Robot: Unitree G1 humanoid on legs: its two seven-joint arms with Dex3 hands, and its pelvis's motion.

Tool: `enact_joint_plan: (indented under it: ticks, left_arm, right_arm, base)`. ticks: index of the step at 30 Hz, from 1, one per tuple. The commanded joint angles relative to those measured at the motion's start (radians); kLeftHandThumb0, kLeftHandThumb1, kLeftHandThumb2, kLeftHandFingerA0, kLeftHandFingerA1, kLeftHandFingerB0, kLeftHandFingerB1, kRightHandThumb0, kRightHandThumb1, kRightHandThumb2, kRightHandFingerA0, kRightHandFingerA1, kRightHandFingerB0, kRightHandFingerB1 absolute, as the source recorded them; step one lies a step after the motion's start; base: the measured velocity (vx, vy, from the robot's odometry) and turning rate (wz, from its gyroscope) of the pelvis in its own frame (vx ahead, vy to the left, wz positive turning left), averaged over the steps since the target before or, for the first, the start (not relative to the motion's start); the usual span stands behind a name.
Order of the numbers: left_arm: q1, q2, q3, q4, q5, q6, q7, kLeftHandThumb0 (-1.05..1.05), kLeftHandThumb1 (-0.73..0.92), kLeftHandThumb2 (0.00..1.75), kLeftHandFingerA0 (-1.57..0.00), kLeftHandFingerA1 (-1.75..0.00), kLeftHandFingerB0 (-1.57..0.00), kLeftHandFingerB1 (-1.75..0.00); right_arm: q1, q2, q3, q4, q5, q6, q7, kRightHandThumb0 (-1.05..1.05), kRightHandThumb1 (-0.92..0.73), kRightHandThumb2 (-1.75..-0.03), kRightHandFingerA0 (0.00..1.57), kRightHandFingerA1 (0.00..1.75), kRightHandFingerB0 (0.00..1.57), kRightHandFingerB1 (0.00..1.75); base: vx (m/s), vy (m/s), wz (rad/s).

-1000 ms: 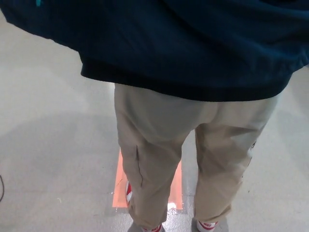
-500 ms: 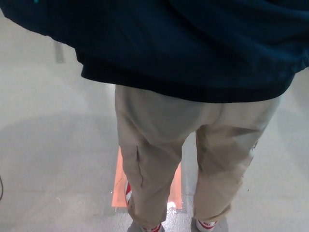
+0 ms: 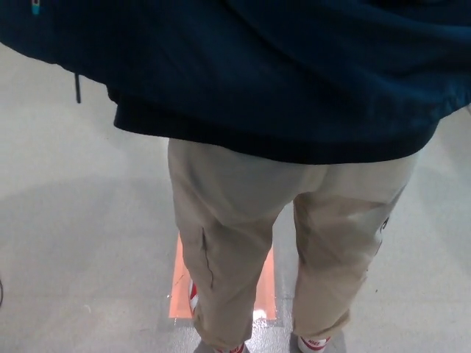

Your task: A person hands a coat to the robot and the robot grabs it with both hands and holds it while the person wears the coat.

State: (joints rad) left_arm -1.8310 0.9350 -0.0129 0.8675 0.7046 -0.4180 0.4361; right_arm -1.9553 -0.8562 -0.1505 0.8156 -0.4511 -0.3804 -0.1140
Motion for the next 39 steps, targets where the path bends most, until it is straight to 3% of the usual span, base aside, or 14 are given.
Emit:
enact_joint_plan:
  ticks: [1, 2, 3, 4, 5, 6, 7, 11, 20, 32, 33, 36, 37, 39]
  left_arm:
    - [0.643, -0.083, 0.443, -0.778, -0.267, 0.096, -0.099, -0.95, 0.79, 1.05, 0.0, -0.02, 0.0, 0.0]
    - [0.648, -0.086, 0.446, -0.788, -0.268, 0.102, -0.103, -0.95, 0.79, 1.05, 0.0, -0.02, 0.0, 0.0]
    - [0.706, -0.109, 0.466, -0.837, -0.26, 0.11, -0.113, -0.74, 0.88, 0.66, 0.0, -0.08, 0.0, -0.15]
    - [0.778, -0.138, 0.488, -0.893, -0.251, 0.118, -0.125, -0.74, 0.88, 0.66, 0.0, -0.08, 0.0, -0.15]
    - [0.893, -0.172, 0.5, -0.919, -0.231, 0.066, -0.1, -0.85, 0.76, 1.05, 0.0, -0.07, 0.0, -0.08]
    - [0.959, -0.194, 0.51, -0.956, -0.208, 0.082, -0.114, -0.93, 0.82, 1.08, 0.0, -0.02, 0.0, -0.01]
    - [1.024, -0.221, 0.52, -1.001, -0.183, 0.114, -0.135, -0.96, 0.85, 1.11, 0.0, -0.01, 0.0, 0.0]
    - [1.176, -0.296, 0.516, -1.035, -0.113, 0.095, -0.067, -0.95, 0.83, 1.11, 0.0, -0.06, 0.0, -0.03]
    - [1.526, -0.417, 0.478, -1.065, -0.043, -0.036, 0.054, -0.87, 0.85, 1.16, 0.0, -0.1, 0.0, -0.1]
    - [1.905, -0.64, 0.368, -1.209, 0.103, -0.047, 0.194, -0.83, 0.79, 1.14, 0.0, -0.16, 0.0, -0.15]
    - [1.935, -0.656, 0.354, -1.201, 0.108, -0.056, 0.208, -0.81, 0.92, 0.72, 0.0, -0.11, 0.0, -0.15]
    - [1.971, -0.668, 0.323, -1.163, 0.165, -0.058, 0.265, -0.79, 0.92, 0.75, 0.0, -0.12, 0.0, -0.17]
    - [1.989, -0.675, 0.306, -1.149, 0.171, -0.056, 0.268, -0.81, 0.76, 1.14, -0.01, -0.22, -0.03, -0.19]
    - [2.028, -0.685, 0.266, -1.118, 0.196, -0.046, 0.276, -0.85, 0.77, 1.13, -0.02, -0.24, -0.08, -0.19]
  right_arm:
    - [0.62, -0.025, -0.268, -0.676, 0.114, -0.237, -0.004, -0.82, -0.81, -1.09, 0.0, 0.18, 0.0, 0.14]
    - [0.625, -0.024, -0.27, -0.684, 0.115, -0.231, -0.004, -0.82, -0.81, -1.09, 0.0, 0.18, 0.0, 0.14]
    - [0.692, 0.032, -0.291, -0.774, 0.151, -0.171, 0.014, -0.71, -0.89, -0.68, 0.02, 0.27, 0.02, 0.19]
    - [0.775, 0.103, -0.316, -0.883, 0.196, -0.099, 0.036, -0.71, -0.89, -0.68, 0.02, 0.27, 0.02, 0.19]
    - [0.926, 0.182, -0.323, -0.998, 0.259, -0.045, 0.071, -0.79, -0.71, -1.06, 0.0, 0.26, 0.0, 0.16]
    - [1.0, 0.213, -0.314, -1.031, 0.278, -0.051, 0.07, -0.71, -0.82, -0.67, 0.01, 0.25, 0.01, 0.16]
    - [1.076, 0.242, -0.302, -1.058, 0.308, -0.063, 0.071, -0.76, -0.67, -1.01, 0.0, 0.22, 0.0, 0.16]
    - [1.278, 0.295, -0.272, -1.09, 0.233, -0.131, 0.039, -0.9, -0.76, -1.0, 0.0, 0.04, 0.0, 0.0]
    - [1.633, 0.494, -0.137, -1.209, -0.028, -0.132, -0.122, -0.94, -0.85, -1.12, 0.0, 0.05, 0.0, 0.01]
    - [1.907, 0.617, -0.022, -1.144, -0.171, -0.206, -0.236, -0.89, -0.77, -1.09, 0.0, 0.29, 0.0, 0.14]
    - [1.933, 0.627, -0.007, -1.125, -0.187, -0.217, -0.254, -0.88, -0.77, -1.08, 0.0, 0.29, 0.0, 0.14]
    - [1.966, 0.64, 0.018, -1.068, -0.24, -0.245, -0.316, -0.8, -0.74, -1.08, 0.0, 0.3, 0.0, 0.19]
    - [1.976, 0.645, 0.033, -1.042, -0.249, -0.25, -0.332, -0.77, -0.71, -0.97, 0.0, 0.25, 0.0, 0.16]
    - [2.001, 0.657, 0.069, -0.984, -0.251, -0.257, -0.344, -0.74, -0.73, -1.1, 0.0, 0.28, 0.0, 0.24]
  base:
    - [0.0, 0.0, 0.0]
    - [0.0, 0.0, 0.0]
    - [0.0, 0.0, 0.0]
    - [0.0, 0.0, 0.0]
    - [0.0, 0.0, 0.0]
    - [0.0, 0.0, 0.0]
    - [0.0, 0.0, 0.0]
    - [0.0, 0.0, 0.0]
    - [0.0, 0.0, 0.0]
    - [0.0, 0.0, 0.0]
    - [0.0, 0.0, 0.0]
    - [0.0, 0.0, 0.0]
    - [0.0, 0.0, 0.0]
    - [0.0, 0.0, 0.0]
